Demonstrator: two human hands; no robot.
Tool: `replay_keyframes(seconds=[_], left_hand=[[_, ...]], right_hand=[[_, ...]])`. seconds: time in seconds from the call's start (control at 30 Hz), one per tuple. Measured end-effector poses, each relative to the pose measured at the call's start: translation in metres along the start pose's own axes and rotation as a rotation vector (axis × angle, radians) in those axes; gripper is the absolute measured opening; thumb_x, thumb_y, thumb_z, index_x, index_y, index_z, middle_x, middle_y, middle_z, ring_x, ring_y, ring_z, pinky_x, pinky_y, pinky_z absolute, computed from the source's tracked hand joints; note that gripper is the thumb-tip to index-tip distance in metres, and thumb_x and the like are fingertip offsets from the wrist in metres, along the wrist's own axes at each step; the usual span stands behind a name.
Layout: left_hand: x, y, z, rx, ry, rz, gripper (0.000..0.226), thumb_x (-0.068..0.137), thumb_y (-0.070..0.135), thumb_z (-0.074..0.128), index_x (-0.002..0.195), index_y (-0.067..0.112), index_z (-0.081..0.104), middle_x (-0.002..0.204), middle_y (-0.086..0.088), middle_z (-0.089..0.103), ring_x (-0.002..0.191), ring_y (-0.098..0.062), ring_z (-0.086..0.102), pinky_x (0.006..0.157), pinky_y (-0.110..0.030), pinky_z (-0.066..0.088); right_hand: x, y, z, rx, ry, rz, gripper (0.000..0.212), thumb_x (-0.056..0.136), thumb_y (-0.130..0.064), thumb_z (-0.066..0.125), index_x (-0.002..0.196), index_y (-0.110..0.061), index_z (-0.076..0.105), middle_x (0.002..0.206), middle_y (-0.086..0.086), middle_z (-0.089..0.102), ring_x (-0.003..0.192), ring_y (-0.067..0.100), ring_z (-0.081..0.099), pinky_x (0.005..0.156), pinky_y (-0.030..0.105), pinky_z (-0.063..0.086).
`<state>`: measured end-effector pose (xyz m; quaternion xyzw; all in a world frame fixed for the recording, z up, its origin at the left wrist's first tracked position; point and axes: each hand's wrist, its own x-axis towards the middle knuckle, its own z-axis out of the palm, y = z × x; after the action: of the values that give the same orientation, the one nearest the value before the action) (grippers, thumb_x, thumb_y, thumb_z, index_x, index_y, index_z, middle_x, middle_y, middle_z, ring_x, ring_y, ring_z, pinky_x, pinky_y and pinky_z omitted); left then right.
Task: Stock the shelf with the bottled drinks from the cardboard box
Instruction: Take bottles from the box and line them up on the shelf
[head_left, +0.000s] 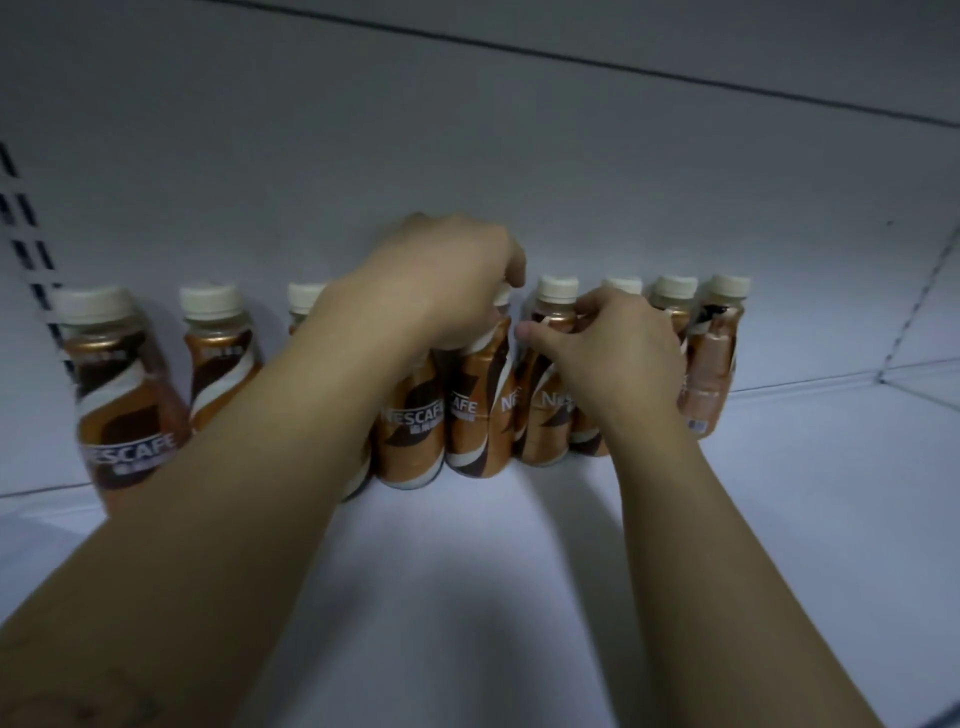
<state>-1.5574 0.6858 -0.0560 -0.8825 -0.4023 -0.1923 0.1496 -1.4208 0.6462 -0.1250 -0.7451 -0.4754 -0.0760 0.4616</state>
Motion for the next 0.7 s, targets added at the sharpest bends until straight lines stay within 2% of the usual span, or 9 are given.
replay_keyframes(seconds=[0.1,0.23,0.37,0.43,0.5,0.63,0.7], left_hand=[[0.0,-0.008,0.005,0.003,0.029,0.038,0.043,0.084,0.034,0.065,0.126,0.029,0.055,0.118,-0.004,0.06,0.108,-0.027,0.053,0.083,-0.036,0.035],[-0.002,-0.014,0.008,-0.019,0.073,0.071,0.035,0.084,0.042,0.064,0.115,0.029,0.059,0.107,-0.001,0.06,0.104,-0.024,0.05,0.091,-0.039,0.031],[-0.002,-0.015,0.009,0.009,0.107,0.058,0.032,0.082,0.046,0.063,0.11,0.028,0.062,0.105,0.001,0.063,0.106,-0.024,0.05,0.099,-0.044,0.025],[-0.001,-0.015,0.01,-0.01,0.115,0.033,0.033,0.082,0.05,0.062,0.106,0.028,0.064,0.101,0.002,0.063,0.104,-0.023,0.05,0.099,-0.043,0.024],[-0.001,-0.015,0.012,-0.016,0.143,0.008,0.036,0.081,0.056,0.06,0.102,0.027,0.065,0.095,0.003,0.063,0.101,-0.022,0.051,0.097,-0.043,0.025],[0.001,-0.013,0.016,0.046,0.175,-0.029,0.046,0.079,0.064,0.056,0.095,0.023,0.066,0.088,-0.001,0.064,0.095,-0.025,0.053,0.094,-0.044,0.026],[0.001,-0.011,0.017,0.061,0.201,-0.055,0.051,0.077,0.068,0.054,0.089,0.02,0.067,0.084,-0.003,0.065,0.091,-0.027,0.054,0.092,-0.043,0.027]], right_hand=[[-0.004,-0.003,0.005,-0.052,0.042,0.043,0.05,0.067,-0.061,0.074,0.101,-0.026,0.066,0.094,-0.001,0.07,0.089,0.021,0.063,0.063,0.03,0.039],[-0.005,-0.004,0.007,-0.02,0.051,0.056,0.045,0.069,-0.053,0.077,0.103,-0.025,0.067,0.097,-0.002,0.07,0.09,0.019,0.063,0.065,0.03,0.039],[-0.003,0.0,0.003,0.048,0.018,0.042,0.045,0.073,-0.045,0.077,0.113,-0.026,0.067,0.102,-0.003,0.071,0.094,0.018,0.064,0.07,0.031,0.045],[-0.001,0.001,0.001,0.134,-0.035,0.055,0.05,0.074,-0.037,0.077,0.12,-0.026,0.062,0.105,-0.005,0.072,0.099,0.016,0.065,0.082,0.037,0.052],[-0.001,0.002,-0.001,0.199,-0.073,0.054,0.052,0.074,-0.028,0.077,0.123,-0.024,0.059,0.106,-0.004,0.072,0.101,0.016,0.065,0.088,0.043,0.053],[-0.002,0.006,-0.003,0.211,-0.114,0.002,0.05,0.078,-0.02,0.071,0.126,-0.021,0.056,0.11,-0.001,0.071,0.101,0.018,0.065,0.089,0.046,0.053],[-0.003,0.006,-0.002,0.19,-0.084,-0.031,0.047,0.078,-0.028,0.072,0.123,-0.02,0.059,0.109,-0.002,0.07,0.1,0.017,0.064,0.086,0.044,0.054]])
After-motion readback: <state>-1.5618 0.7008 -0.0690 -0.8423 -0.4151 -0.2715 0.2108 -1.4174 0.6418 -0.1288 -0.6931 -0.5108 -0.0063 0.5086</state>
